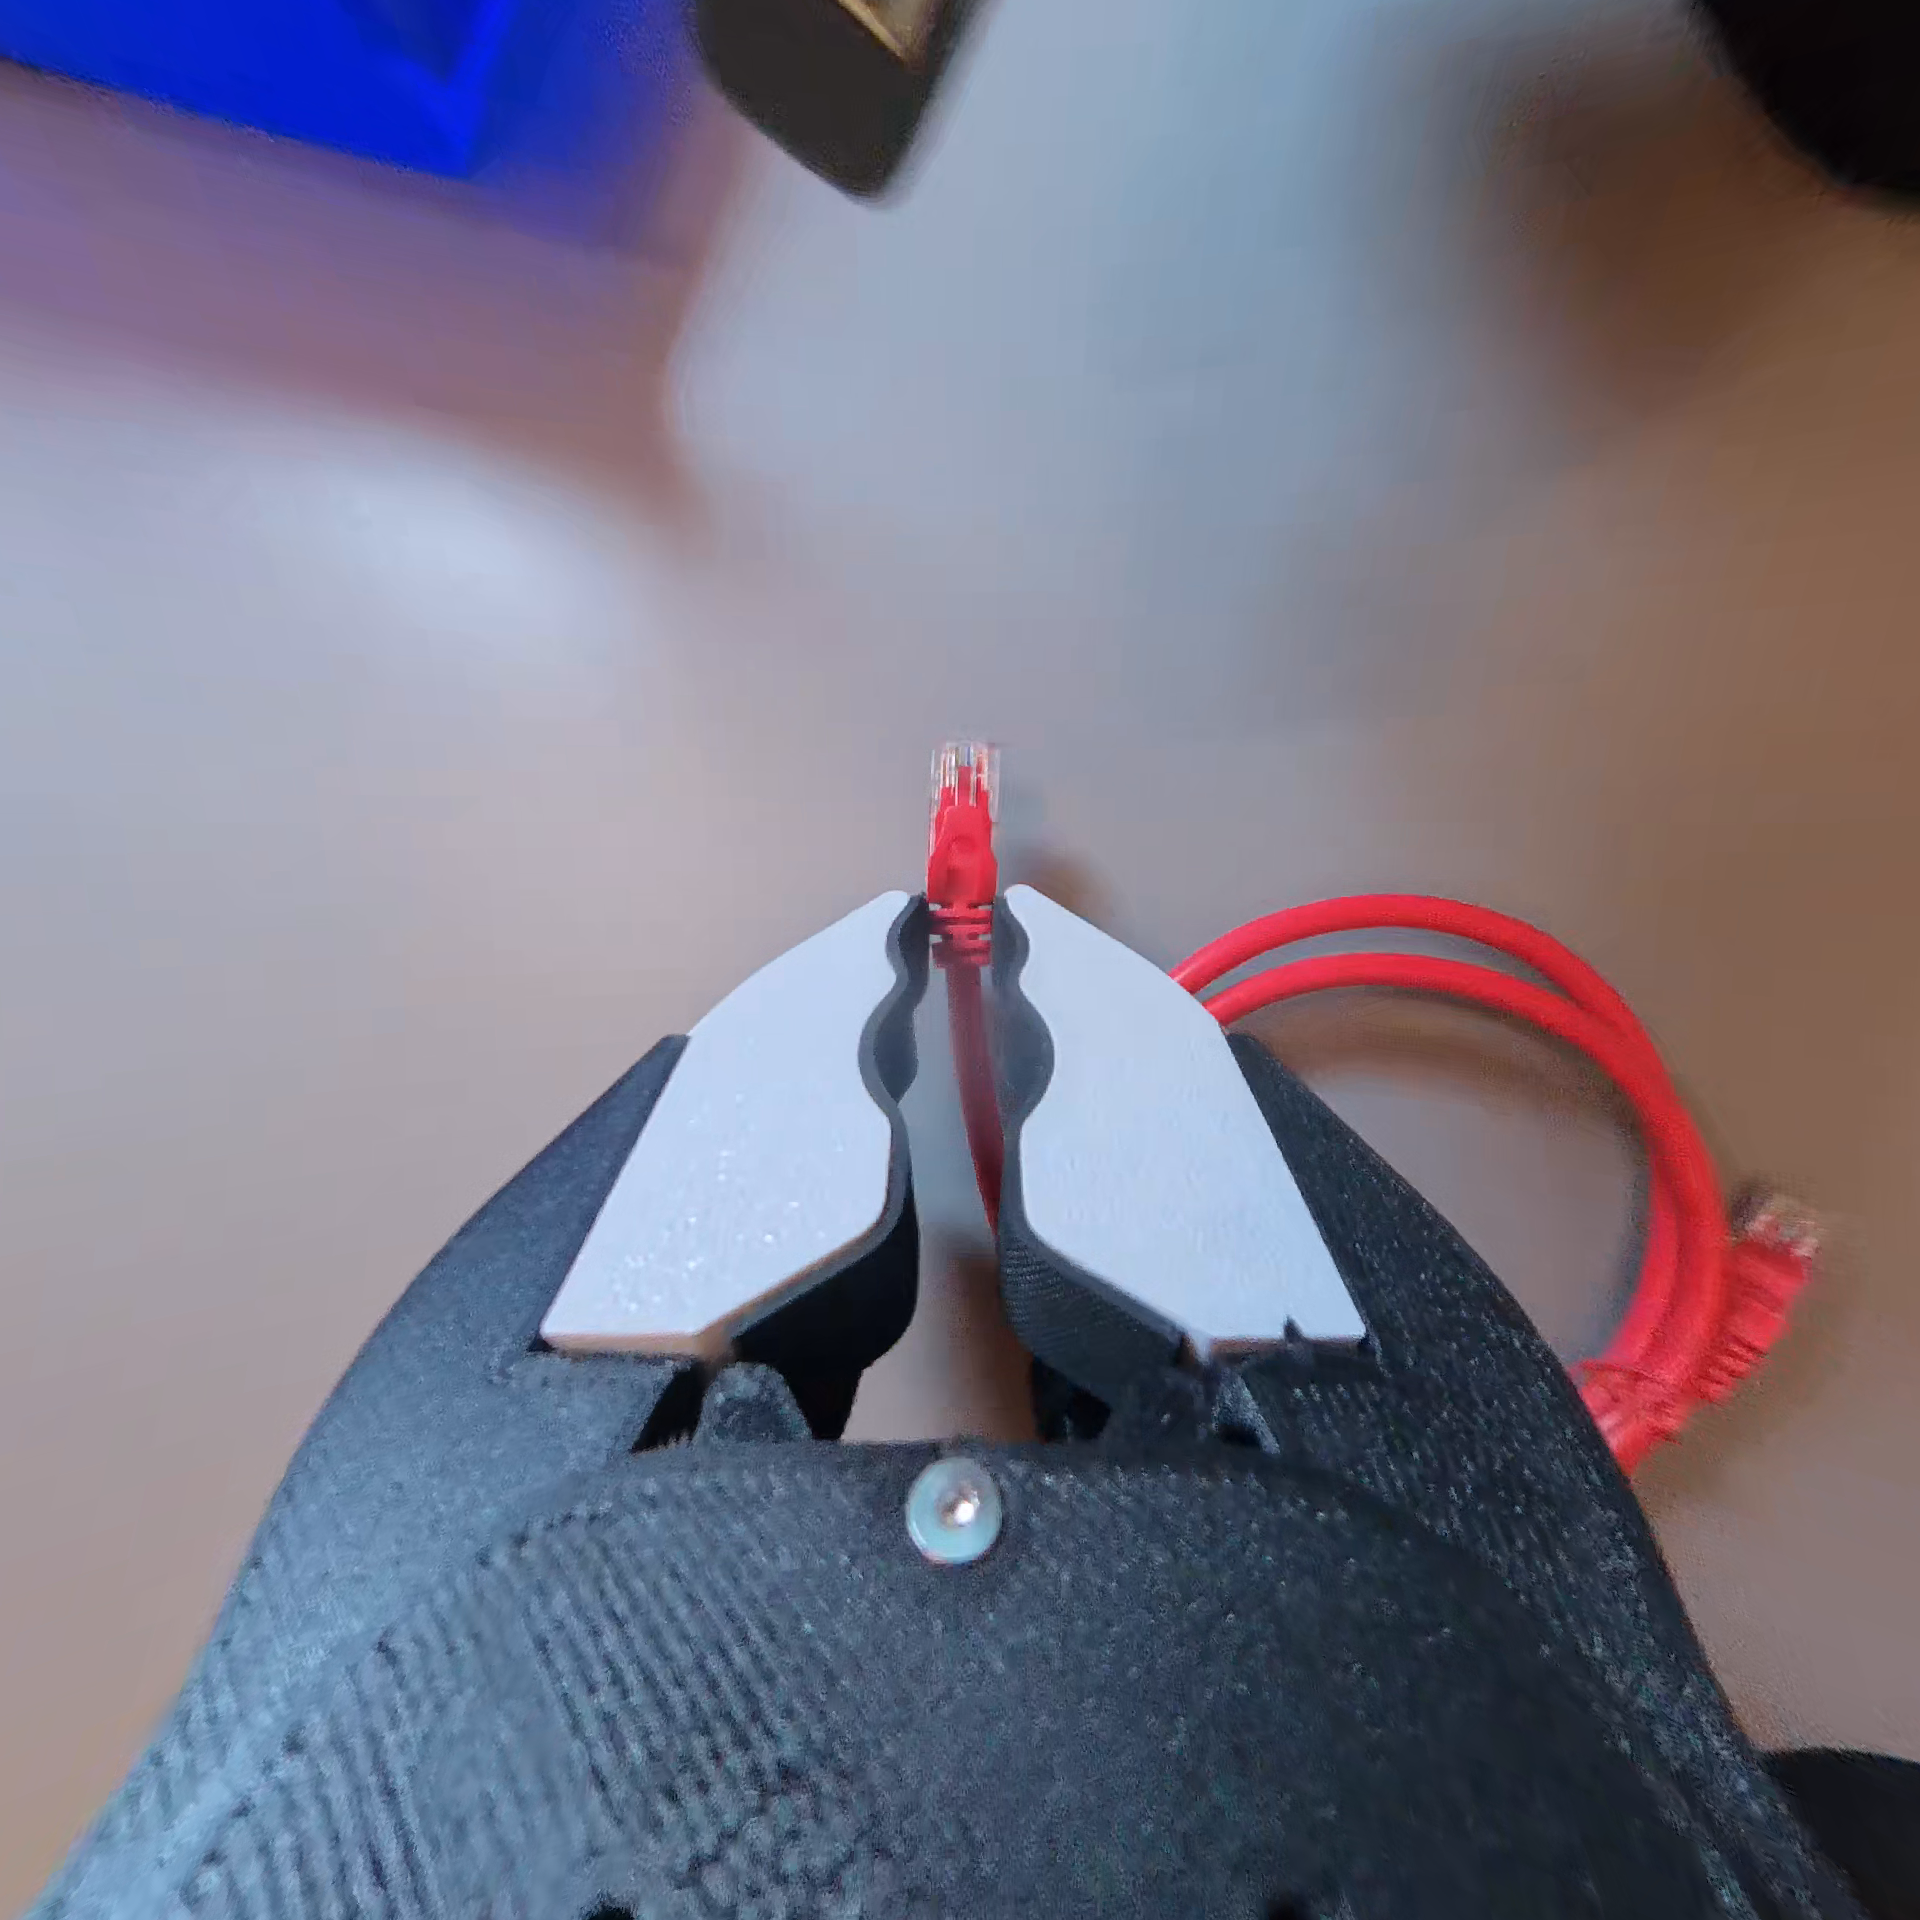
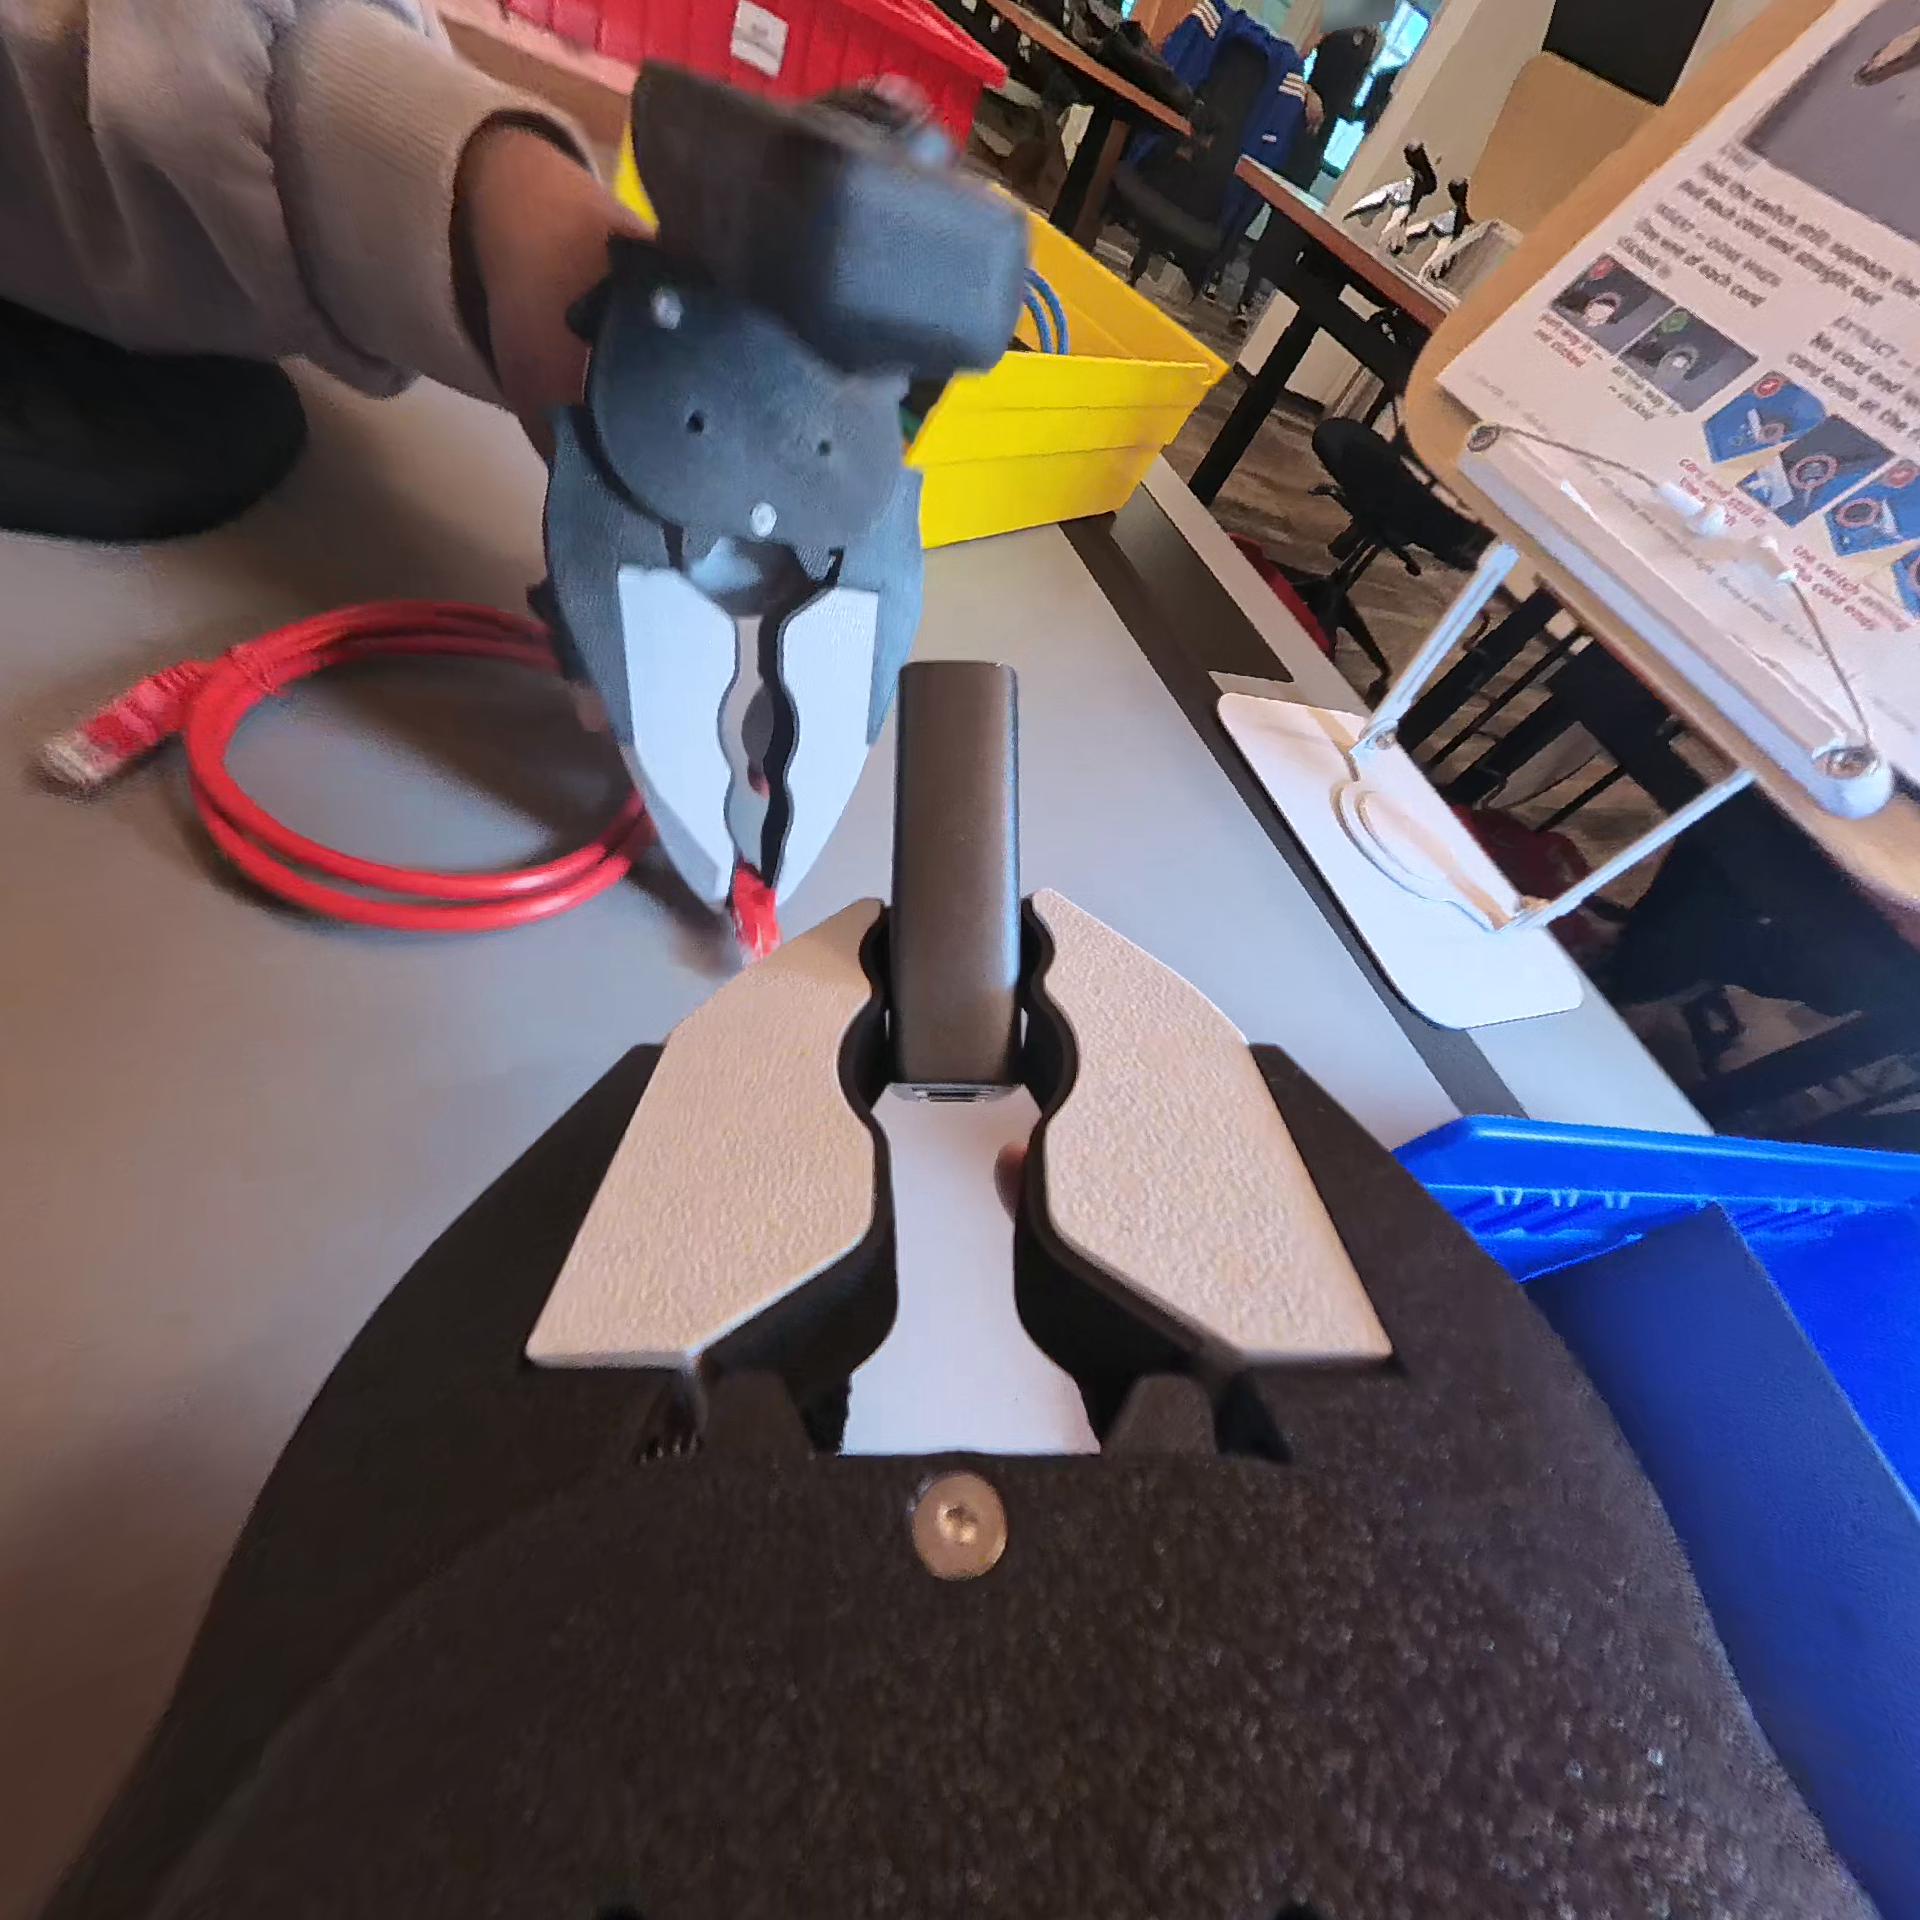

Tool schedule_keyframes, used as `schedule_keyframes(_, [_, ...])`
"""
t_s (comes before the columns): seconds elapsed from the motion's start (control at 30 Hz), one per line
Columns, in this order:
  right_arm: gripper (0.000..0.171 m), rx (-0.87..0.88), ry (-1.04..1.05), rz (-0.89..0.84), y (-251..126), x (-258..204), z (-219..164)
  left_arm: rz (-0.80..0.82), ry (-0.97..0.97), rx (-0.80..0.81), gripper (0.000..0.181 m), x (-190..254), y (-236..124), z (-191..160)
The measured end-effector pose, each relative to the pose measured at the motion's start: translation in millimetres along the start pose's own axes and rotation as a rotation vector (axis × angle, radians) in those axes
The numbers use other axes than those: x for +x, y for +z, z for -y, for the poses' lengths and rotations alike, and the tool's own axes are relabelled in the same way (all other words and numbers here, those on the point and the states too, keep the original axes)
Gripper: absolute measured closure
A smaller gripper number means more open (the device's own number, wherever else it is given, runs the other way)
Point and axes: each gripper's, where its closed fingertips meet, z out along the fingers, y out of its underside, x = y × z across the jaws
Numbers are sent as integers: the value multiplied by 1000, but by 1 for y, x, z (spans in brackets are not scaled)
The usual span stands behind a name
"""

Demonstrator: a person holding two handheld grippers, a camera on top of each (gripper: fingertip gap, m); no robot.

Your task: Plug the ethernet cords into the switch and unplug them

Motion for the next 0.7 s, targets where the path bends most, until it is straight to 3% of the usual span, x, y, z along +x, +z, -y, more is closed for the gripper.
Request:
schedule_keyframes(0.03, [150,-7,-41,-4,1,-2,-1,-19,-47,39,169,0,-8,2])
schedule_keyframes(0.27, [150,-9,-419,-58,13,-24,4,-137,-178,250,169,17,-65,28])
schedule_keyframes(0.7, [150,-62,-739,-95,32,-55,8,-255,-166,172,169,39,-62,12])
